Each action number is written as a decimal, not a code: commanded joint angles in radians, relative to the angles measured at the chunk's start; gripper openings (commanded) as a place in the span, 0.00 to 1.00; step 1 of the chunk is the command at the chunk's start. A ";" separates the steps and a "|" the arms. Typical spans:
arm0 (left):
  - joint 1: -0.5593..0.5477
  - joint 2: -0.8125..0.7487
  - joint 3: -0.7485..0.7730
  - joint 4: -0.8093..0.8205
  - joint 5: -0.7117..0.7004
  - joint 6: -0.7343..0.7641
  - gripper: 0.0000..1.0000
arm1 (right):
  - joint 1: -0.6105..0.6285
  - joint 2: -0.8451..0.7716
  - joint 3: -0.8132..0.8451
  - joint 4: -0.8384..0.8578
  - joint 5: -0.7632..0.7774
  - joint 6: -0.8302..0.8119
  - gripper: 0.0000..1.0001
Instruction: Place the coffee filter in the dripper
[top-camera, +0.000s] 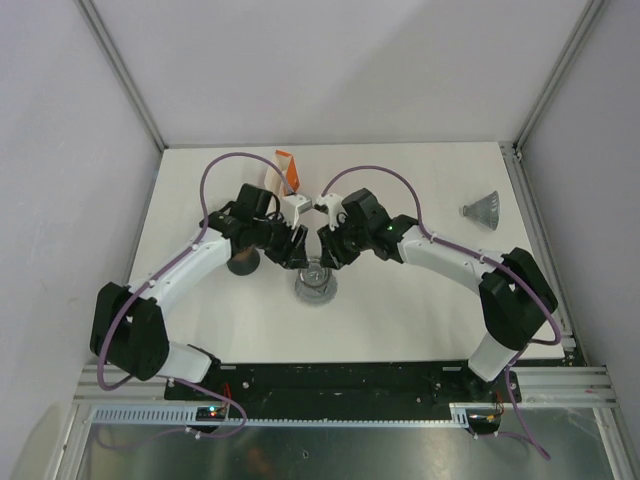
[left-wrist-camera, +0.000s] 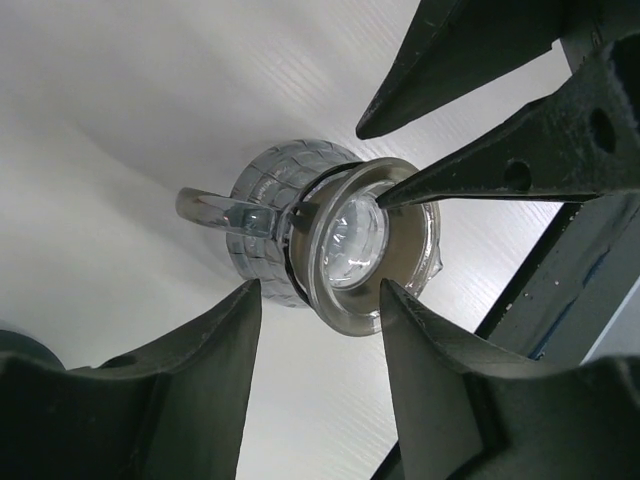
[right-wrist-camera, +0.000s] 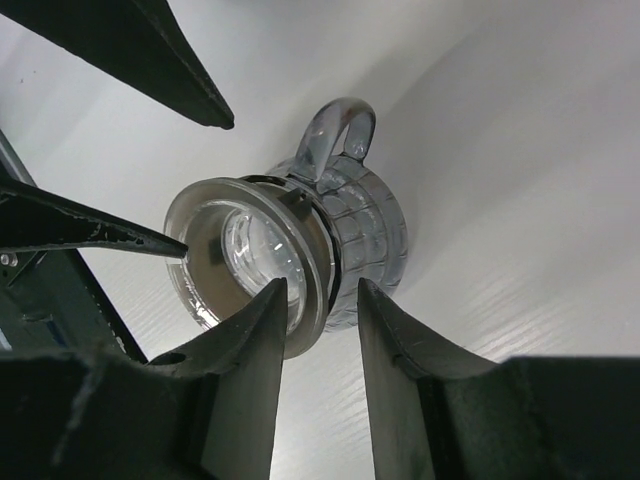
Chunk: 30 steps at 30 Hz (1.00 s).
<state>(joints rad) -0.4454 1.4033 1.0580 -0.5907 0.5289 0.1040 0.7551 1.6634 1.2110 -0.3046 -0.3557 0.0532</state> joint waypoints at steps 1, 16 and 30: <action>-0.025 0.019 -0.005 0.052 -0.006 -0.002 0.55 | 0.002 0.020 -0.002 0.044 0.007 0.002 0.38; -0.026 0.063 -0.011 0.056 0.108 -0.046 0.26 | 0.016 0.011 -0.002 0.051 0.011 0.005 0.10; -0.026 0.059 0.037 0.047 0.199 -0.095 0.00 | -0.006 -0.060 0.021 0.025 -0.090 0.104 0.00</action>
<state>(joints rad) -0.4488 1.4719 1.0550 -0.5598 0.6197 0.0330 0.7483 1.6527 1.2072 -0.3485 -0.3847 0.1066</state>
